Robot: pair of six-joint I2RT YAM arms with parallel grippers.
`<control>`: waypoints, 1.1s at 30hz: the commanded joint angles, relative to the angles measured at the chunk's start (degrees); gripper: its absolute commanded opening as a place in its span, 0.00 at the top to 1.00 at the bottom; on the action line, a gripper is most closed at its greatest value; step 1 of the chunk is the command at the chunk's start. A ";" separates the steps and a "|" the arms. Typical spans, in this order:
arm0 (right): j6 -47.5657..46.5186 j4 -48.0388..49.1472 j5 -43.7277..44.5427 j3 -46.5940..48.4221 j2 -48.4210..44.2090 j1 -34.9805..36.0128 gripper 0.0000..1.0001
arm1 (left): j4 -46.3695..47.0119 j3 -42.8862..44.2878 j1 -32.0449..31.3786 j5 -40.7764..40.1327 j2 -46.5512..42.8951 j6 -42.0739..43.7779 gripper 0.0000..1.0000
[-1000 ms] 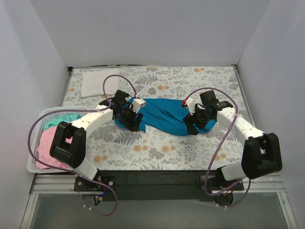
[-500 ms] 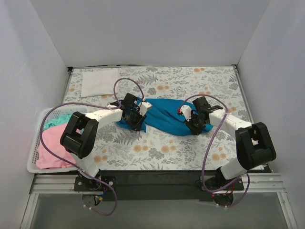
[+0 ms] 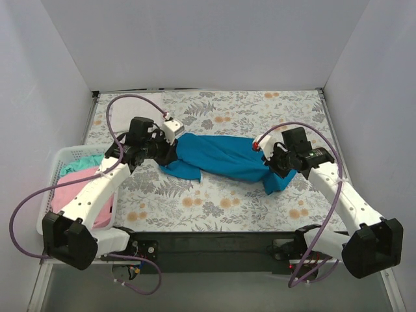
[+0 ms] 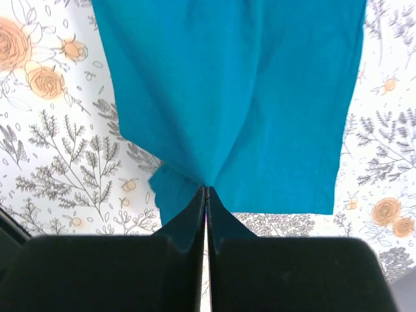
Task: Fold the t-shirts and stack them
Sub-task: Flatten the tshirt out
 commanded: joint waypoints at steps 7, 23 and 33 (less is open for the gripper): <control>-0.08 -3.74 -2.91 3.82 6.63 -1.20 0.99 | 5.02 -0.73 -11.02 -8.38 12.62 -4.67 0.57; -1.83 -4.80 -4.40 8.14 6.64 -5.86 0.99 | 17.24 -1.08 -17.37 -21.85 29.17 -4.94 0.53; -5.17 -9.79 -3.88 10.24 4.89 -5.95 0.99 | 7.28 -3.02 -15.36 -12.32 16.90 -2.66 1.00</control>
